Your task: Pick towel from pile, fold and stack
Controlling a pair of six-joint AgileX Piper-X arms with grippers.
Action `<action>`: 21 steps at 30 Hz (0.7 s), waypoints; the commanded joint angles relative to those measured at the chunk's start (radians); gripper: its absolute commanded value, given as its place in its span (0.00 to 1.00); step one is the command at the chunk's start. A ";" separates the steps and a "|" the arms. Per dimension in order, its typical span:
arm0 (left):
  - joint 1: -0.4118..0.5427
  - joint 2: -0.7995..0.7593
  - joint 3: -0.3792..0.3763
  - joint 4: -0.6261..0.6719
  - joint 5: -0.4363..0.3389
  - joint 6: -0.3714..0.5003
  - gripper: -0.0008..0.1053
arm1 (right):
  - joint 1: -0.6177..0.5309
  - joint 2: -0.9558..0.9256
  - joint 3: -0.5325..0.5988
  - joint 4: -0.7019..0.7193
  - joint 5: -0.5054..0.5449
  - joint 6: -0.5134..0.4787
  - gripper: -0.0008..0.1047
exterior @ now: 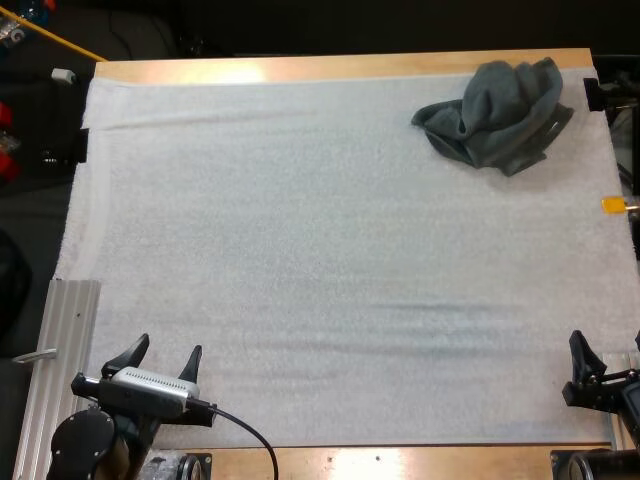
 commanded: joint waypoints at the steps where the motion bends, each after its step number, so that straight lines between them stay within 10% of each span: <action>1: -0.001 -0.140 -0.003 -0.013 0.000 -0.011 0.59 | 0.001 -0.038 -0.005 -0.005 0.008 0.004 0.73; 10: -0.001 -0.118 -0.025 -0.017 0.054 -0.011 0.59 | 0.001 -0.035 -0.088 0.015 -0.011 0.044 0.73; 21: -0.075 0.093 -0.224 -0.017 0.153 -0.015 0.59 | 0.001 -0.003 -0.293 0.018 -0.049 0.074 0.73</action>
